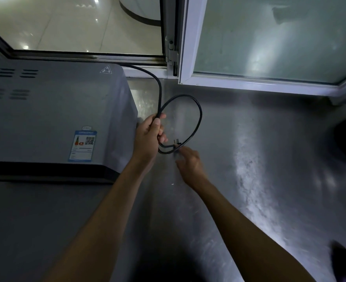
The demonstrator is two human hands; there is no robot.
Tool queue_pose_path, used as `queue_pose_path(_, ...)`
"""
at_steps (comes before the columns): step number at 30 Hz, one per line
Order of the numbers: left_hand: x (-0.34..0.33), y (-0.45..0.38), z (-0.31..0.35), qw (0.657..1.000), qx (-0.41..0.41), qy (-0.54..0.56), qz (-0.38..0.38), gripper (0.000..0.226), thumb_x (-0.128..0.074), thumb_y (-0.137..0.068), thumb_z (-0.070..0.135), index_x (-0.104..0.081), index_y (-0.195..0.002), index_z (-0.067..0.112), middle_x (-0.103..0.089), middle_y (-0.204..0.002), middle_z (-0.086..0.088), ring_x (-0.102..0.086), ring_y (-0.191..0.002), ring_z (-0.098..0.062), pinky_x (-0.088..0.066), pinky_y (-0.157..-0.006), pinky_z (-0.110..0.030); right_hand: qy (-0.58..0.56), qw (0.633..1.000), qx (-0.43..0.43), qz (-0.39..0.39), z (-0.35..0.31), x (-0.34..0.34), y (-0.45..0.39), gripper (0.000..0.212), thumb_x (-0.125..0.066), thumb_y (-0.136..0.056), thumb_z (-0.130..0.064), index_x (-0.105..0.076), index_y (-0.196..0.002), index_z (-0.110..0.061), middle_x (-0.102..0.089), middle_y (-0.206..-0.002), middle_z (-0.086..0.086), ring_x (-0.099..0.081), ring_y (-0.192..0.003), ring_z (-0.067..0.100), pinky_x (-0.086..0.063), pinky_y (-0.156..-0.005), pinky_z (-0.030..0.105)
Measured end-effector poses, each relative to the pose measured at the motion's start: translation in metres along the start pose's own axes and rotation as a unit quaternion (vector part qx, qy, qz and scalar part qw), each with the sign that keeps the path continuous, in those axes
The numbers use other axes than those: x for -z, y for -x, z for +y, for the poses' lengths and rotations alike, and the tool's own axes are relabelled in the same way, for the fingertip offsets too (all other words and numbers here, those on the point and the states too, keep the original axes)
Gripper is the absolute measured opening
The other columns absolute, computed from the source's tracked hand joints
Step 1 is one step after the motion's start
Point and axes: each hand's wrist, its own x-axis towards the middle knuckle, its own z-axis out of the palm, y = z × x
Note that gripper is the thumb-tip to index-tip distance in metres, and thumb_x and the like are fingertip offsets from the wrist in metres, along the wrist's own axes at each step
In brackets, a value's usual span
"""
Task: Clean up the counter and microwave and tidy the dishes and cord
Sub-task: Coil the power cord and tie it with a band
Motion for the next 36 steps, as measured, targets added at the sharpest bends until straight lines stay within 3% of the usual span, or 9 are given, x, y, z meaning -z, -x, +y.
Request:
queue_pose_path(6, 0.0, -0.006, 0.002, 1.0, 0.017, 0.021, -0.001, 0.029, -0.035, -0.108, 0.013, -0.059, -0.122, 0.005, -0.041, -0.064, 0.006, -0.041, -0.055, -0.01, -0.042, -0.062, -0.028, 0.019, 1.0, 0.016, 0.006, -0.01, -0.009, -0.01, 0.069, -0.066, -0.092, -0.014, -0.036, -0.152, -0.027, -0.037, -0.153, 0.005, -0.036, -0.131, 0.024, -0.036, -0.11, 0.037)
queue_pose_path(8, 0.0, -0.008, 0.002, 0.999, 0.017, 0.035, -0.004, 0.028, -0.035, -0.108, 0.013, -0.06, -0.118, 0.007, -0.041, -0.063, 0.007, -0.04, -0.055, -0.01, -0.041, -0.062, -0.029, -0.005, 1.0, 0.017, 0.021, -0.012, -0.01, -0.013, 0.062, -0.069, -0.089, -0.013, -0.046, -0.147, -0.023, -0.042, -0.148, 0.006, -0.039, -0.128, 0.026, -0.039, -0.11, 0.04)
queue_pose_path(11, 0.001, -0.011, 0.001, 0.999, 0.011, 0.031, -0.003, 0.028, -0.036, -0.108, 0.013, -0.061, -0.119, 0.007, -0.04, -0.065, 0.005, -0.04, -0.055, -0.011, -0.042, -0.063, -0.029, -0.014, 0.996, 0.022, 0.083, -0.01, -0.01, -0.017, 0.035, -0.07, -0.087, -0.012, -0.064, -0.121, -0.014, -0.055, -0.132, 0.007, -0.049, -0.116, 0.029, -0.05, -0.095, 0.047)
queue_pose_path(13, 0.003, -0.013, 0.001, 1.0, 0.008, 0.025, 0.003, 0.029, -0.037, -0.108, 0.014, -0.062, -0.121, 0.007, -0.04, -0.066, 0.004, -0.041, -0.056, -0.01, -0.044, -0.063, -0.027, -0.001, 0.995, 0.012, 0.097, -0.009, -0.005, -0.015, 0.021, -0.07, -0.088, -0.015, -0.068, -0.108, -0.014, -0.061, -0.125, 0.005, -0.051, -0.114, 0.029, -0.048, -0.091, 0.045)
queue_pose_path(18, 0.003, -0.018, 0.002, 1.0, -0.008, 0.026, 0.016, 0.03, -0.038, -0.108, 0.015, -0.062, -0.123, 0.006, -0.04, -0.067, 0.005, -0.04, -0.058, -0.012, -0.045, -0.062, -0.027, 0.005, 0.99, 0.031, 0.137, 0.001, 0.02, 0.004, 0.013, -0.068, -0.09, -0.015, -0.069, -0.103, -0.017, -0.07, -0.097, 0.003, -0.063, -0.093, 0.025, -0.043, -0.093, 0.044)
queue_pose_path(22, -0.003, -0.017, 0.005, 1.0, -0.015, 0.003, 0.019, 0.031, -0.041, -0.107, 0.016, -0.061, -0.128, 0.005, -0.038, -0.067, 0.004, -0.037, -0.056, -0.01, -0.046, -0.06, -0.026, 0.038, 0.978, 0.097, 0.182, 0.009, 0.041, 0.022, 0.011, -0.067, -0.093, -0.018, -0.071, -0.103, -0.021, -0.068, -0.094, -0.005, -0.06, -0.087, 0.018, -0.039, -0.09, 0.04)
queue_pose_path(27, -0.013, -0.011, 0.004, 1.0, 0.001, -0.02, 0.021, 0.023, -0.046, -0.106, 0.021, -0.065, -0.115, 0.012, -0.043, -0.065, 0.006, -0.037, -0.051, -0.008, -0.046, -0.059, -0.027, 0.105, 0.957, 0.154, 0.222, 0.004, 0.066, 0.025, 0.01, -0.07, -0.092, -0.02, -0.075, -0.101, -0.019, -0.065, -0.114, 0.004, -0.059, -0.098, 0.024, -0.042, -0.087, 0.044)
queue_pose_path(32, -0.009, -0.008, 0.004, 0.997, -0.015, -0.072, 0.014, 0.025, -0.048, -0.105, 0.022, -0.062, -0.102, 0.0, -0.04, -0.062, 0.004, -0.037, -0.051, -0.01, -0.047, -0.056, -0.03, 0.167, 0.938, 0.195, 0.233, -0.008, 0.089, 0.032, 0.007, -0.07, -0.093, -0.021, -0.075, -0.097, -0.019, -0.052, -0.141, 0.014, -0.049, -0.125, 0.035, -0.037, -0.099, 0.043)
queue_pose_path(36, -0.005, -0.004, 0.001, 0.994, -0.023, -0.104, 0.014, 0.023, -0.047, -0.104, 0.022, -0.064, -0.099, 0.007, -0.039, -0.06, 0.005, -0.038, -0.052, -0.01, -0.046, -0.055, -0.029, 0.193, 0.925, 0.256, 0.206, -0.007, 0.096, 0.026, 0.008, -0.068, -0.096, -0.021, -0.073, -0.101, -0.017, -0.053, -0.143, 0.012, -0.047, -0.134, 0.034, -0.035, -0.105, 0.052)
